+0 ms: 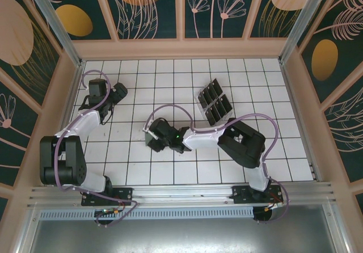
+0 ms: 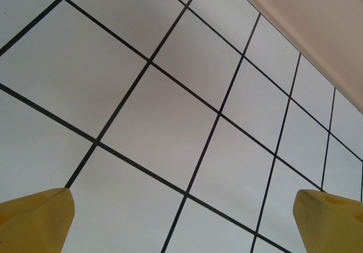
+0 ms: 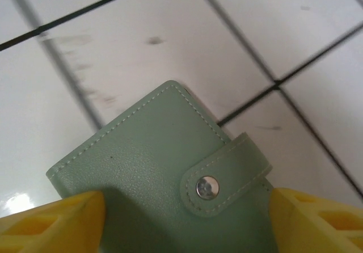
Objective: Put the credit cards into the card holder
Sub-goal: Move the card holder to the center of the table, then rotate the card holder at the center of the table.
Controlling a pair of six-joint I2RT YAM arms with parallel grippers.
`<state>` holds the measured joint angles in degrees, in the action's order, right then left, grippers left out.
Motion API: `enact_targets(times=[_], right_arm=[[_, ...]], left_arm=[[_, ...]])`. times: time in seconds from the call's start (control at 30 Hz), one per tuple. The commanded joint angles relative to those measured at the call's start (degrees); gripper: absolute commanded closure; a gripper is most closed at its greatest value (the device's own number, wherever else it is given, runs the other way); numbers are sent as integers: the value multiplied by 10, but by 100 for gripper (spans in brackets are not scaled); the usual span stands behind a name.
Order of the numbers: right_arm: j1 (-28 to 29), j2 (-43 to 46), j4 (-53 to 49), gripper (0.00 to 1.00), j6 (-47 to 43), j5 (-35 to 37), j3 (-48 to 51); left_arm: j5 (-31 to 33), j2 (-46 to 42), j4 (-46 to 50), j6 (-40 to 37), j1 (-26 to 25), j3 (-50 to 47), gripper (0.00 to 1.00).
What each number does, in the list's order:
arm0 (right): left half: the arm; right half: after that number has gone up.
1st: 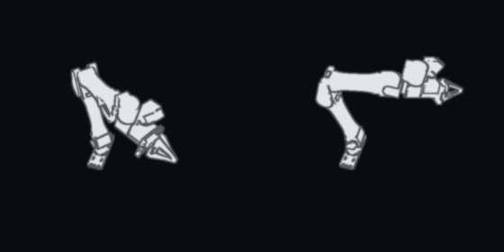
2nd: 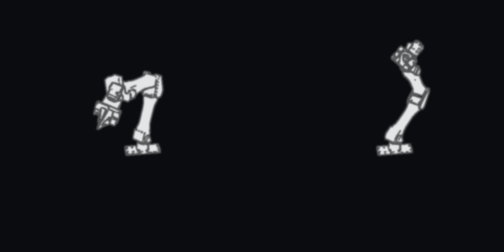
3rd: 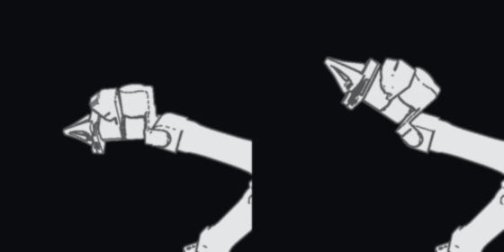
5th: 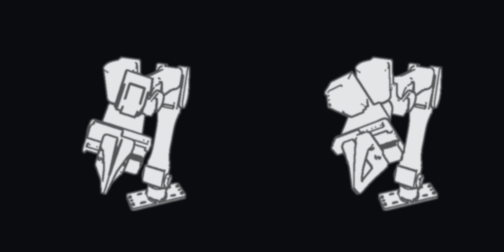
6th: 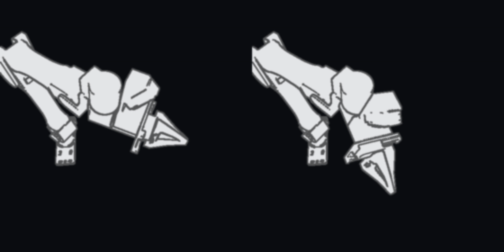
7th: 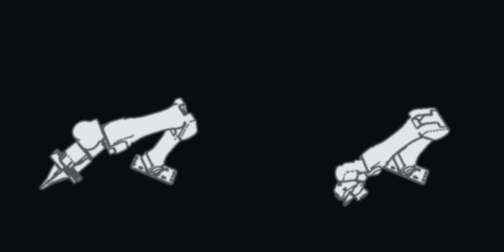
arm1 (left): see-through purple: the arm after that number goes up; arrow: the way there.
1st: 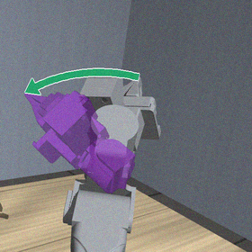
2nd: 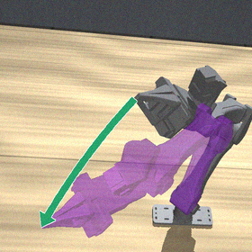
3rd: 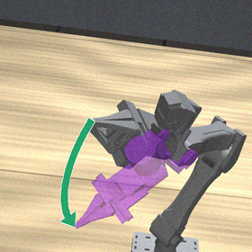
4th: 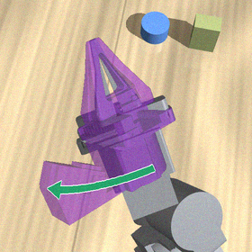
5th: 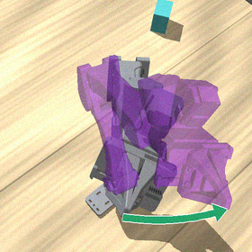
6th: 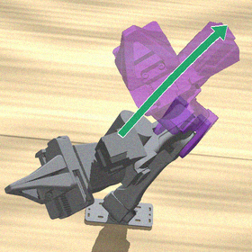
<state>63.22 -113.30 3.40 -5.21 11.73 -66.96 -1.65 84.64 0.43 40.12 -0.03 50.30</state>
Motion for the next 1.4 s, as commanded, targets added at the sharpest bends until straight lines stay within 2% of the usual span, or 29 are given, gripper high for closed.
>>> enact_targets(times=[0.0,0.1,0.27,0.37,0.5,0.77,0.87,1.1,1.37], right_arm=[[-32,-15,-39,29,108,75,-27],[-61,-10,-82,30,211,73,-42],[-92,31,-44,31,338,-66,-17],[-89,69,-15,29,372,-97,-7],[-100,88,-20,26,365,-91,-23],[-161,37,-21,23,301,-106,-56],[-171,17,-16,23,287,-135,-65],[-171,-5,0,26,279,-187,-51],[-148,13,6,30,283,-229,-11]], left_arm=[[-16,-1,-1,-9,2,0,1],[-24,-1,-3,-10,2,3,1],[-39,8,-5,-6,2,5,1],[-56,9,-7,0,2,2,1],[-72,1,-10,2,2,-5,1],[-97,-31,-14,16,2,-31,1],[-96,-37,-15,16,2,-37,1],[-98,-35,-20,18,2,-43,1],[-98,-28,-25,15,2,-42,1]])
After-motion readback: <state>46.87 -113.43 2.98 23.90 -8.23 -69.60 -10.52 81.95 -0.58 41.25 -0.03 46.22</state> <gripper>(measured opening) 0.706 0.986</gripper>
